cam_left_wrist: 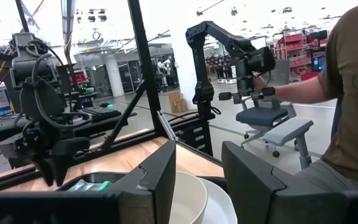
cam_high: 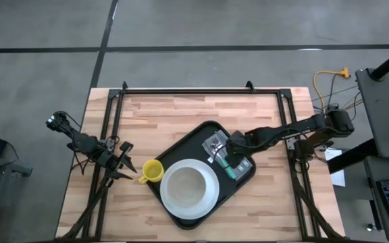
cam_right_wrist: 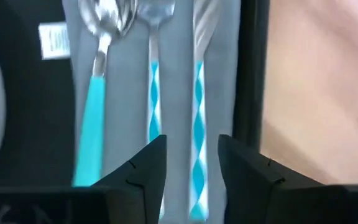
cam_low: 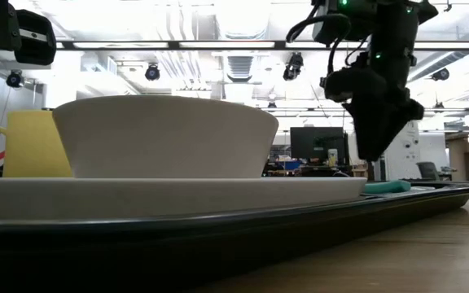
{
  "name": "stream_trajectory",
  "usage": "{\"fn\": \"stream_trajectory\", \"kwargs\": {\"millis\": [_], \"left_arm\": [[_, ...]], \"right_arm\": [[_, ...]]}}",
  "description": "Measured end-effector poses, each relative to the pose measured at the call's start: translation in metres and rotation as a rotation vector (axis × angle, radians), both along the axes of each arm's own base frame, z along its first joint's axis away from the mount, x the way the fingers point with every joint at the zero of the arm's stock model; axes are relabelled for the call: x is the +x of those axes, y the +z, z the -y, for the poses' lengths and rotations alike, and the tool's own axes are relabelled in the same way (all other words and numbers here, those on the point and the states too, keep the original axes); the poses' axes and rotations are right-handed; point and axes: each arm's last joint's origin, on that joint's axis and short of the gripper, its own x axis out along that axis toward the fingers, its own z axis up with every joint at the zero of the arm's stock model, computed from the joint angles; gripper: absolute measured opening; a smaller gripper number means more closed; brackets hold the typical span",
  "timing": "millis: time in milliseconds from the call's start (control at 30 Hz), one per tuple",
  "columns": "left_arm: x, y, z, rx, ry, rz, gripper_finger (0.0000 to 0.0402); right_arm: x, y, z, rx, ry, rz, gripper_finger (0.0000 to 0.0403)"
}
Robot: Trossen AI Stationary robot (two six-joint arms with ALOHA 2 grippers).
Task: Set up tray
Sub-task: Return to Home Position
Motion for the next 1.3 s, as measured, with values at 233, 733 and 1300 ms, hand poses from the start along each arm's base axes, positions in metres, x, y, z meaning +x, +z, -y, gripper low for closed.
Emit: {"fn": "stream_trajectory", "kwargs": {"millis": [233, 733, 1300], "left_arm": [[0.000, 0.000, 0.000, -0.001, 0.000, 0.000, 0.0116], [0.000, 0.000, 0.000, 0.000, 0.000, 0.000, 0.0116], [0.000, 0.000, 0.000, 0.000, 0.000, 0.000, 0.0116]], "right_arm": [[0.012, 0.004, -0.004, -0.385, 0.252, 0.110, 0.0142], [-0.029, 0.010, -0.003, -0.502, 0.918, 0.956, 0.0123], [-0.099, 0.030, 0.006, -0.802, 0.840, 1.275, 0.0135]]}}
